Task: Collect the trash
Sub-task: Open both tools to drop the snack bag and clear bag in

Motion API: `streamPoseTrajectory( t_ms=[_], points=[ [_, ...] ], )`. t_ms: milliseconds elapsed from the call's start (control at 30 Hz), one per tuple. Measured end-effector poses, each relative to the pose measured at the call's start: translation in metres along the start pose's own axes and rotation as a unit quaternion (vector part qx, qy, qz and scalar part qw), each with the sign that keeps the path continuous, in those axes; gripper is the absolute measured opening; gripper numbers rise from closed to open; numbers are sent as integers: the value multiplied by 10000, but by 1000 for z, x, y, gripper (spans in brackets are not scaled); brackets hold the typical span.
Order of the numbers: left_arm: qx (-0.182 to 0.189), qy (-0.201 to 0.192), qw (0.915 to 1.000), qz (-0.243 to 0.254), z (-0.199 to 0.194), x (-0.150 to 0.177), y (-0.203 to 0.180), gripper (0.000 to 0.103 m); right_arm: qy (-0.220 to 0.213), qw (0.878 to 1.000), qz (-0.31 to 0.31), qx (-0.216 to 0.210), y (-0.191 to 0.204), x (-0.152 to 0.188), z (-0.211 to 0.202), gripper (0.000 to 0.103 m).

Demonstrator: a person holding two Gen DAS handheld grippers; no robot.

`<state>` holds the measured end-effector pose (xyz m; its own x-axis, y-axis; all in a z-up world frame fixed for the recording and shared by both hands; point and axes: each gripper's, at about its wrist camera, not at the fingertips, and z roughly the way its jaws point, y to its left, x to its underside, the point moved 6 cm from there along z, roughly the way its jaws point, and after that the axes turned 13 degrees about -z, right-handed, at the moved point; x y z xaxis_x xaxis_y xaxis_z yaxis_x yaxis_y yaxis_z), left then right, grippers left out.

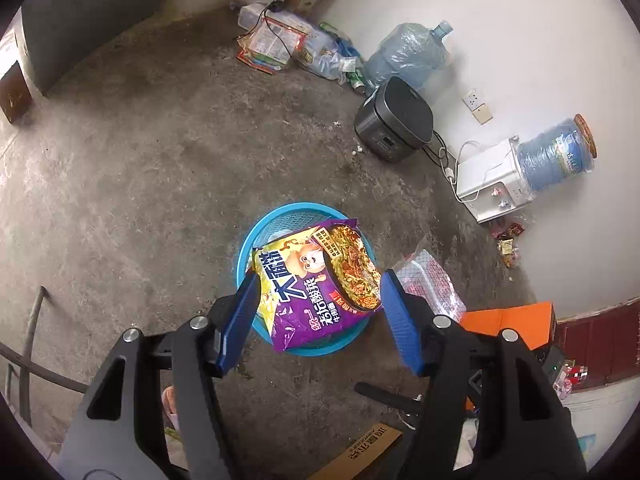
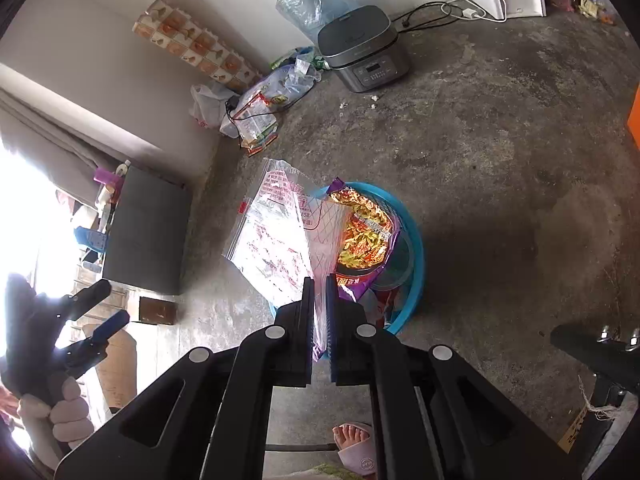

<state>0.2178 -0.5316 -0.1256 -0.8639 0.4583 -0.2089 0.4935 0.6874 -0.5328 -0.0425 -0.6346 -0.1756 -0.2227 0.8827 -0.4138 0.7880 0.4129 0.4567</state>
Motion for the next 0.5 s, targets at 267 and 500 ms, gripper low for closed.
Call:
streamPoseTrajectory(
  t_ms=[267,500],
  points=[
    [-339,-1084,9906,768,-147,34,32,72,945,9919,-685,508,27,-8,93,12],
    [-731,-1715,9795,758,-226,80,84,77,1238,9809,-1179,923,37,-8,122,37]
  ],
)
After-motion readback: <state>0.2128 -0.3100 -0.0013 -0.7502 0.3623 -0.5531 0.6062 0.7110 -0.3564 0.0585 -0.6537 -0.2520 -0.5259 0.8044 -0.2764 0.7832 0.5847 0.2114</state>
